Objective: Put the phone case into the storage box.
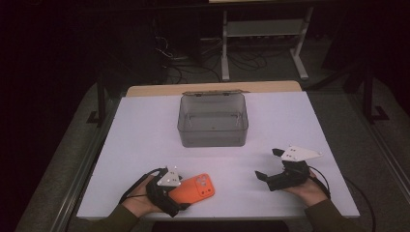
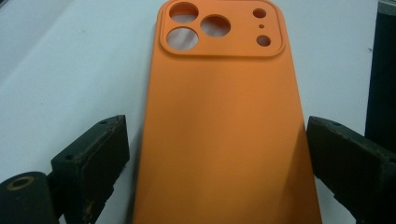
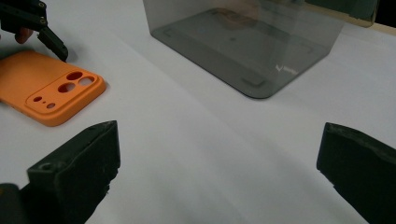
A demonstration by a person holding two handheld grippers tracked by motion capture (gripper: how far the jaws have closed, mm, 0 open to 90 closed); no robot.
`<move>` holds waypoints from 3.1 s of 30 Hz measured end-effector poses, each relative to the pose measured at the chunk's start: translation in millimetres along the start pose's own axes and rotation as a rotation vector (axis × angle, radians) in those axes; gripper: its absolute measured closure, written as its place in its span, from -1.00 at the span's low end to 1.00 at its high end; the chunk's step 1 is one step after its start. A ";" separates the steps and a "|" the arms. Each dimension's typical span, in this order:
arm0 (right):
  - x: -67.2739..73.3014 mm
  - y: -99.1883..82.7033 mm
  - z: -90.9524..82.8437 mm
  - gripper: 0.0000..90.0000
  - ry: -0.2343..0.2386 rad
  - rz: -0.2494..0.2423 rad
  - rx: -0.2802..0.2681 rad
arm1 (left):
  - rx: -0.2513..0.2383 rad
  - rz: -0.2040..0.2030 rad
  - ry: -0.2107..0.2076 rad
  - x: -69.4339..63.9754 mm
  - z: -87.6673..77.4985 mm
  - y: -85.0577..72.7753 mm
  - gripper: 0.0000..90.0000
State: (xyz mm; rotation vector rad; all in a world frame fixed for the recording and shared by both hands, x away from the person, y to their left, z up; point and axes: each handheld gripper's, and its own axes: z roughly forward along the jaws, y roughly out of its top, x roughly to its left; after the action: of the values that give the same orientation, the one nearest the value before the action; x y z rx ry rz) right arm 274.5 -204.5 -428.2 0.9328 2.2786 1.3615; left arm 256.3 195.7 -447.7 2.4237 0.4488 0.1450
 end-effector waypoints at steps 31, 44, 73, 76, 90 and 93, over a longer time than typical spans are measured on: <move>0.3 0.3 -0.2 -1.00 0.000 -0.003 -0.002 | 0.026 -0.015 0.002 -1.9 -1.5 4.9 -0.64; 0.3 0.6 -0.8 -1.00 -0.001 -0.004 -0.003 | -0.014 -0.042 0.028 4.5 -8.9 9.1 -0.64; 1.3 1.4 -1.1 -1.00 -0.003 -0.002 -0.008 | -0.050 -0.041 -0.007 30.8 -13.5 48.1 -0.64; 1.4 1.5 -1.1 -1.00 -0.004 -0.001 -0.007 | -0.052 -0.035 -0.004 33.0 -12.4 53.6 -0.64; 1.0 1.4 -1.2 -1.00 -0.003 -0.002 -0.010 | -0.069 -0.014 -0.012 45.5 -8.2 77.4 -0.64; 0.8 1.4 -1.1 -1.00 -0.001 0.000 -0.007 | -0.066 -0.007 -0.013 48.2 -6.3 81.0 -0.64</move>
State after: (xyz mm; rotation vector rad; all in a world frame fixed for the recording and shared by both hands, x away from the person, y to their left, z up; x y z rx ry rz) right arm 273.8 -204.3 -426.3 0.9309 2.2710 1.3678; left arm 322.9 158.0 -392.2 2.3572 0.4396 0.1393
